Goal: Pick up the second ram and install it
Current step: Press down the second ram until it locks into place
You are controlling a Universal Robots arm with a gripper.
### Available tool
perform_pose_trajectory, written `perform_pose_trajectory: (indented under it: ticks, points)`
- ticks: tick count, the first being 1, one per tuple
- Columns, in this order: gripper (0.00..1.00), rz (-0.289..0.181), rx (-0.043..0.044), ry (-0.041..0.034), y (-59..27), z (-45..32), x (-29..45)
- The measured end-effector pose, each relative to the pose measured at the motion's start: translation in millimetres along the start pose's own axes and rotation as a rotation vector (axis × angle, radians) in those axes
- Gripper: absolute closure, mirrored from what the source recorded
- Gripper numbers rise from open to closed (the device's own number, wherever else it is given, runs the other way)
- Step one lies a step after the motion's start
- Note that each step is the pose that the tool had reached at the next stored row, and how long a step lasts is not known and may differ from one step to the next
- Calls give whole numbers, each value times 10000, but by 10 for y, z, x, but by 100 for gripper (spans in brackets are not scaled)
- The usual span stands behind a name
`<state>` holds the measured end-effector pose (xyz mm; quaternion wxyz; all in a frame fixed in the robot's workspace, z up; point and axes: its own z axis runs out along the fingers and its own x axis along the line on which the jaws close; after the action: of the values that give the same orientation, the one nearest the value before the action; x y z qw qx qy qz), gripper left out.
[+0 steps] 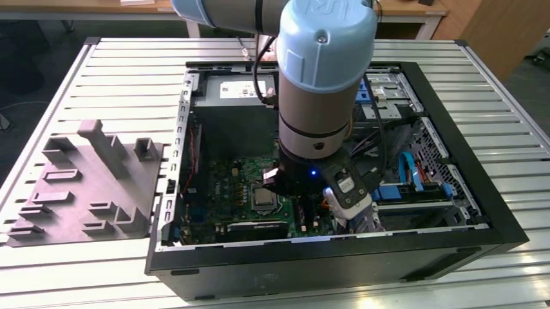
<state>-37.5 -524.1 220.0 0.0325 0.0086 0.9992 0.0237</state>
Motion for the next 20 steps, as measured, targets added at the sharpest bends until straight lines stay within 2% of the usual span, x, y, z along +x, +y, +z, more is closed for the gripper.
perform_pose_trajectory:
  ticks: [20]
  points:
    - [90,0,-4,0,-7,34,2]
